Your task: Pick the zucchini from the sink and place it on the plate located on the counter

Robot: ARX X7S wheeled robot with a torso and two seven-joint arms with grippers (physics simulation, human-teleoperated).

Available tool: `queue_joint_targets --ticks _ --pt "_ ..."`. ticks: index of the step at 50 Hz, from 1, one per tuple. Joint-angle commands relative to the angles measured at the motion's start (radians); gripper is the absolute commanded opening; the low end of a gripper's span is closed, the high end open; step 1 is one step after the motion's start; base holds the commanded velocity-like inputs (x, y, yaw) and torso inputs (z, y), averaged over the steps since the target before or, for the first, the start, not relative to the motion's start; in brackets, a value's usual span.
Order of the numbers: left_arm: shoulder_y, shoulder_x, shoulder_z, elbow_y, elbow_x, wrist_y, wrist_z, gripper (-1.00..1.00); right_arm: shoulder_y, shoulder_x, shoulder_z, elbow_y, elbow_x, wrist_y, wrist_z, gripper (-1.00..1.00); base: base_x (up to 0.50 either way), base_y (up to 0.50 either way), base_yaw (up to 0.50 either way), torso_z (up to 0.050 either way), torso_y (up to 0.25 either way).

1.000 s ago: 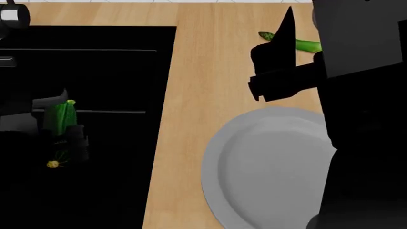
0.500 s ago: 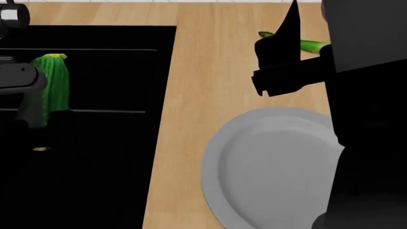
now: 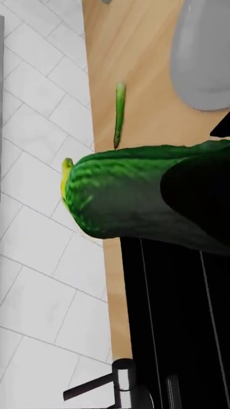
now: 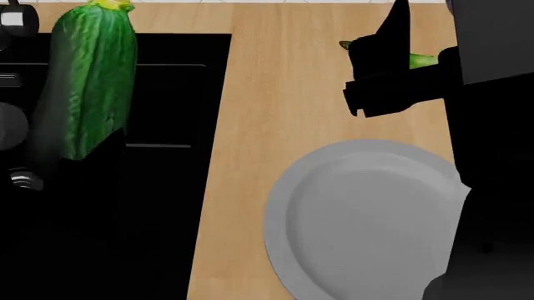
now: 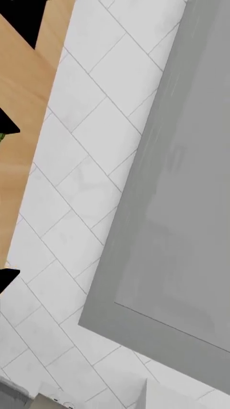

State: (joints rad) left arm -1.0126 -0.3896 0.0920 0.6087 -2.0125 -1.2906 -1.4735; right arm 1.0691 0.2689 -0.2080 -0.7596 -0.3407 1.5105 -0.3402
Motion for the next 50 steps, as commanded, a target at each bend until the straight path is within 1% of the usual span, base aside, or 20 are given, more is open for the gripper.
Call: queue_joint_targets --ticks 1,16,46,47,48,49,50 --pt "-0.098 -0.05 0.104 0.007 -0.143 0.113 -0.047 -1.0 0.023 0.024 0.008 0.008 -0.013 0.013 -0.014 1.0 0.0 0.0 0.0 0.0 0.0" --pt "-0.125 -0.053 0.135 -0.003 -0.111 0.129 -0.006 -1.0 0.046 0.049 0.013 -0.01 -0.04 0.047 -0.039 1.0 0.0 0.0 0.0 0.0 0.001" --pt "-0.127 -0.053 0.138 -0.004 -0.111 0.131 -0.005 -1.0 0.048 0.052 0.014 -0.01 -0.043 0.048 -0.043 1.0 0.0 0.0 0.0 0.0 0.0" --pt "-0.208 -0.247 0.409 -0.003 0.143 0.349 0.413 -1.0 0.06 0.154 0.07 -0.03 0.231 0.014 0.199 1.0 0.0 0.0 0.01 0.0 -0.027" --pt "-0.217 -0.265 0.422 0.064 0.007 0.443 0.263 -1.0 0.053 0.112 0.069 -0.025 0.248 0.059 0.17 1.0 0.0 0.0 0.0 0.0 -0.015" --pt "-0.22 -0.263 0.422 0.058 0.0 0.444 0.188 -1.0 0.053 0.111 0.069 -0.025 0.239 0.059 0.163 1.0 0.0 0.0 0.0 0.0 -0.013" --pt "-0.22 -0.261 0.42 0.055 0.0 0.446 0.199 -1.0 0.053 0.109 0.067 -0.025 0.228 0.059 0.155 1.0 0.0 0.0 0.0 0.0 -0.01"
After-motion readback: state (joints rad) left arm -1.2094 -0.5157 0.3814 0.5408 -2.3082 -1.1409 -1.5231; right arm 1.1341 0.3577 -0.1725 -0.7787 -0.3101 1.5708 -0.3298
